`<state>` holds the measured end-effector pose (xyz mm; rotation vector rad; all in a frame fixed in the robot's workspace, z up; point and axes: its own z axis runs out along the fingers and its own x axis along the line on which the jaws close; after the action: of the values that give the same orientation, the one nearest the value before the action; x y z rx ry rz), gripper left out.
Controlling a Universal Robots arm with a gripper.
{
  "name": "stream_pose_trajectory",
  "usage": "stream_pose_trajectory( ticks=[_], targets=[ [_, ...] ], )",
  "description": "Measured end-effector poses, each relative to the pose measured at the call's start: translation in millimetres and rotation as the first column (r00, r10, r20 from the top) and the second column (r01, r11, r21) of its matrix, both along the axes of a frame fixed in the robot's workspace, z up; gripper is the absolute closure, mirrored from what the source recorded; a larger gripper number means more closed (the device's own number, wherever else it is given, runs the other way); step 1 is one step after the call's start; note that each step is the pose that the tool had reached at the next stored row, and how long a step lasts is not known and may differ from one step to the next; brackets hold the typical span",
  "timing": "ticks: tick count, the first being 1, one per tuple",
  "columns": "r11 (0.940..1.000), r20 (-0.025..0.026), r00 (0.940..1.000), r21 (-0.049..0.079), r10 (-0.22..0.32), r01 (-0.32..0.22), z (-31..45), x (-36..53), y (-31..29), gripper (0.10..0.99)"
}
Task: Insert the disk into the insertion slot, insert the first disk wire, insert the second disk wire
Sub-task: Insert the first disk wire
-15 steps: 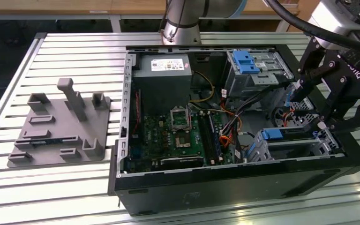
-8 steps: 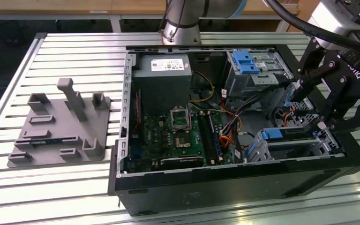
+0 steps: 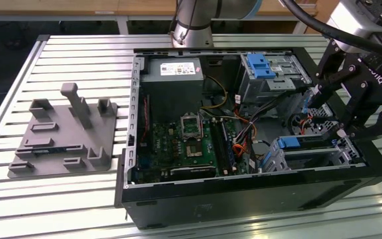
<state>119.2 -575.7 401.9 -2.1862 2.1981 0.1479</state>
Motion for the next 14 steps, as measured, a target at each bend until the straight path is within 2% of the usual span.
stream_pose_trajectory(
  ticks=[2, 5, 8, 10, 12, 14],
  targets=[
    [1.0000, 0.0000, 1.0000, -0.002, 0.000, 0.000, -0.5, 0.1, 2.7, 0.471],
    [0.9999, 0.0000, 1.0000, -0.014, 0.000, 0.000, -0.8, 0.6, 14.6, 0.471],
    [0.9995, -0.0001, 1.0000, -0.031, 0.000, 0.000, -1.2, 1.8, 25.3, 0.471],
    [0.9988, -0.0003, 1.0000, -0.049, 0.000, 0.000, -1.6, 3.3, 29.2, 0.471],
    [0.9967, -0.0027, 1.0000, -0.081, 0.000, 0.000, -2.1, 4.3, 30.9, 0.471],
    [0.9949, -0.0029, 1.0000, -0.100, 0.000, 0.000, -2.5, 5.3, 32.6, 0.471]
  ],
)
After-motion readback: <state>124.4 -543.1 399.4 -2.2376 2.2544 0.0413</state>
